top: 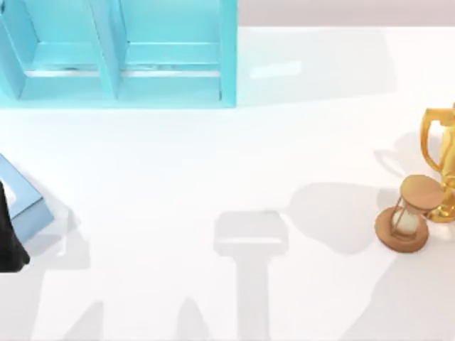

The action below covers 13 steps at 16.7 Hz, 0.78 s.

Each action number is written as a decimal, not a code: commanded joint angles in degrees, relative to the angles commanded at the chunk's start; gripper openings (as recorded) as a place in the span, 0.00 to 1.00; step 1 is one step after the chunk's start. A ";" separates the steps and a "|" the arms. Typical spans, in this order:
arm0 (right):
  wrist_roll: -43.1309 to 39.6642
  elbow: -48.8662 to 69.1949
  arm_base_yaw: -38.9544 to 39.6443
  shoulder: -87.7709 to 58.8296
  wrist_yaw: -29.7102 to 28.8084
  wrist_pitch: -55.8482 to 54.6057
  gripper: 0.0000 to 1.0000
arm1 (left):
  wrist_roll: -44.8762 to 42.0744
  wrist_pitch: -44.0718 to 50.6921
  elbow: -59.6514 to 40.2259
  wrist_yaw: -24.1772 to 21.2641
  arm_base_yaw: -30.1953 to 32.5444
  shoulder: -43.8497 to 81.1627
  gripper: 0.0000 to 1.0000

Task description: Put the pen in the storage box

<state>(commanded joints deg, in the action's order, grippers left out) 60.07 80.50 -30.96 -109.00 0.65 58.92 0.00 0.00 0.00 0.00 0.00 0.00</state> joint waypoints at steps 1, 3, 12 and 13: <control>-0.18 -0.15 -0.33 0.01 0.01 -0.08 0.00 | 0.00 0.00 0.00 0.00 0.00 0.00 1.00; -0.18 -0.15 -0.33 0.01 0.01 -0.08 0.00 | 0.00 0.00 0.00 0.00 0.00 0.00 1.00; -0.18 -0.15 -0.33 0.01 0.01 -0.08 0.60 | 0.00 0.00 0.00 0.00 0.00 0.00 1.00; -0.18 -0.15 -0.33 0.01 0.01 -0.08 0.68 | 0.00 0.00 0.00 0.00 0.00 0.00 1.00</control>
<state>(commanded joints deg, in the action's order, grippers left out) 59.89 80.34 -31.30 -109.00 0.66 58.85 0.00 0.00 0.00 0.00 0.00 0.00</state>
